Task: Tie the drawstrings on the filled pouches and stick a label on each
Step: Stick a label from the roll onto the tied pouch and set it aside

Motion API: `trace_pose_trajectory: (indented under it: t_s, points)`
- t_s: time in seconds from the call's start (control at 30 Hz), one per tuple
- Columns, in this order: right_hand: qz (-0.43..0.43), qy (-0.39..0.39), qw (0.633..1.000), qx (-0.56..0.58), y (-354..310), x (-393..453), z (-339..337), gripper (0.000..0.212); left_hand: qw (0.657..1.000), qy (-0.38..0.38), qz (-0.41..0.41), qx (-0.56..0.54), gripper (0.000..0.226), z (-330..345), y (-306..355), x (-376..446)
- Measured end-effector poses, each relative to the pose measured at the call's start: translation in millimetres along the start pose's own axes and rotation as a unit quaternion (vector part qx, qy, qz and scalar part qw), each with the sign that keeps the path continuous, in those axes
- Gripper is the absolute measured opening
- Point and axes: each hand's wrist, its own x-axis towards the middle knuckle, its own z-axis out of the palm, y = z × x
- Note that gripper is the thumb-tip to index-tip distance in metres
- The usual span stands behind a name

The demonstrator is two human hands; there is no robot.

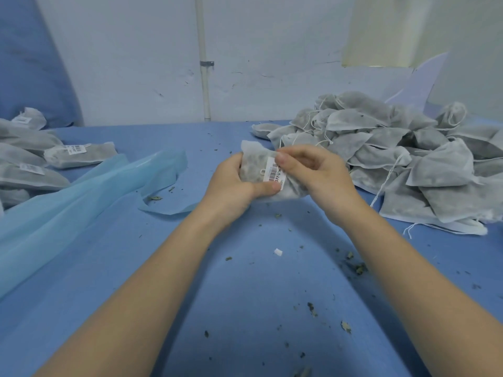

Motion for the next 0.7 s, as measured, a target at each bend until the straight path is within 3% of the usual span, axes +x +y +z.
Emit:
trace_pose_trajectory:
  t_s: [0.2, 0.3, 0.33, 0.4, 0.5, 0.57, 0.7]
  points:
    - [-0.023, 0.059, 0.998, 0.002, 4.9, 2.0, 4.6, 0.012, 1.000, 0.015, -0.005, -0.015, 0.033, 5.1, -0.6, -0.5]
    - [-0.001, 0.001, 1.000, 0.006, 7.3, -1.3, 4.8, 0.013, 0.995, 0.059, -0.040, -0.070, 0.007, 8.9, 2.6, -1.3]
    - [0.011, -0.039, 0.999, 0.018, 7.1, -3.3, 4.8, 0.010, 0.992, 0.091, -0.050, -0.078, 0.010, 9.9, 3.7, -0.9]
    - [0.034, -0.075, 0.996, 0.014, 8.2, -5.7, 6.6, 0.030, 0.984, 0.153, -0.055, -0.076, 0.014, 10.6, 4.8, 0.5]
    - [0.083, -0.006, 0.996, 0.044, 9.0, -8.4, 15.5, 0.049, 0.973, 0.206, -0.059, -0.090, 0.016, 10.5, 8.0, 0.7]
    - [0.114, 0.033, 0.990, 0.070, 8.6, -8.5, 21.2, 0.046, 0.969, 0.214, -0.071, -0.103, 0.023, 9.8, 9.2, 0.6]
    - [0.123, 0.033, 0.981, 0.148, 6.1, -6.4, 30.6, 0.039, 0.955, 0.234, -0.101, -0.150, 0.023, 6.7, 12.9, 0.9]
